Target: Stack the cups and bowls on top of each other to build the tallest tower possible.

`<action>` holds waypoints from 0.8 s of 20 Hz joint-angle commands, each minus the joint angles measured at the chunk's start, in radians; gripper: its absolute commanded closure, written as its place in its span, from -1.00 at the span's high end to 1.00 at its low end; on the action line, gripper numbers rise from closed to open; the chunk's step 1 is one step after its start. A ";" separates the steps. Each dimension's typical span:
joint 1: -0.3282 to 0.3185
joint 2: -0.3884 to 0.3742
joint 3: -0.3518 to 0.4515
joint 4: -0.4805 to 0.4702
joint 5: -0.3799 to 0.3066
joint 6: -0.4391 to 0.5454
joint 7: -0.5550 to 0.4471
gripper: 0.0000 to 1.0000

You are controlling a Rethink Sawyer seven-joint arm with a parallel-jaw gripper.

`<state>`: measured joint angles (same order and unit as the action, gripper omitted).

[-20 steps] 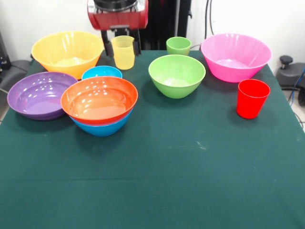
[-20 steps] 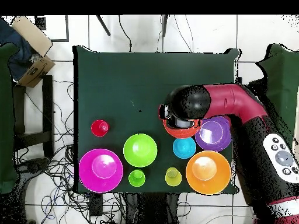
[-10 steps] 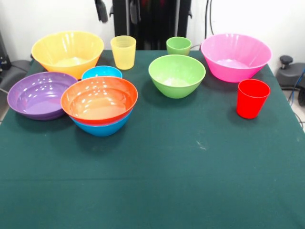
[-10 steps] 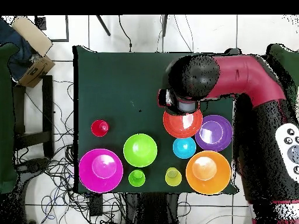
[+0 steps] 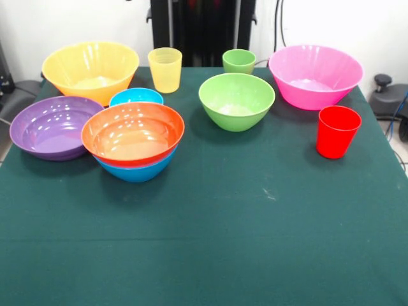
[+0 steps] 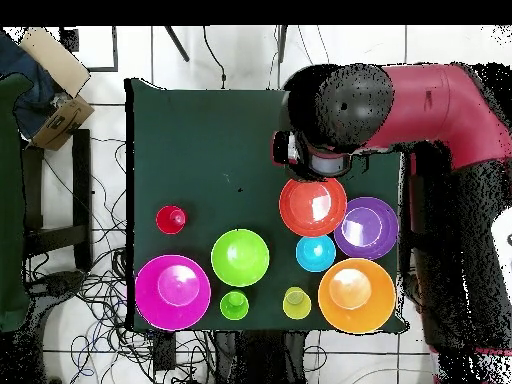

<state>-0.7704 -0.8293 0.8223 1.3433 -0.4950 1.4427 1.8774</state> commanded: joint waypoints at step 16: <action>0.023 -0.050 0.036 0.198 0.002 -0.119 -0.176 1.00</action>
<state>-0.7704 -0.8643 0.8375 1.3962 -0.4929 1.3984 1.8774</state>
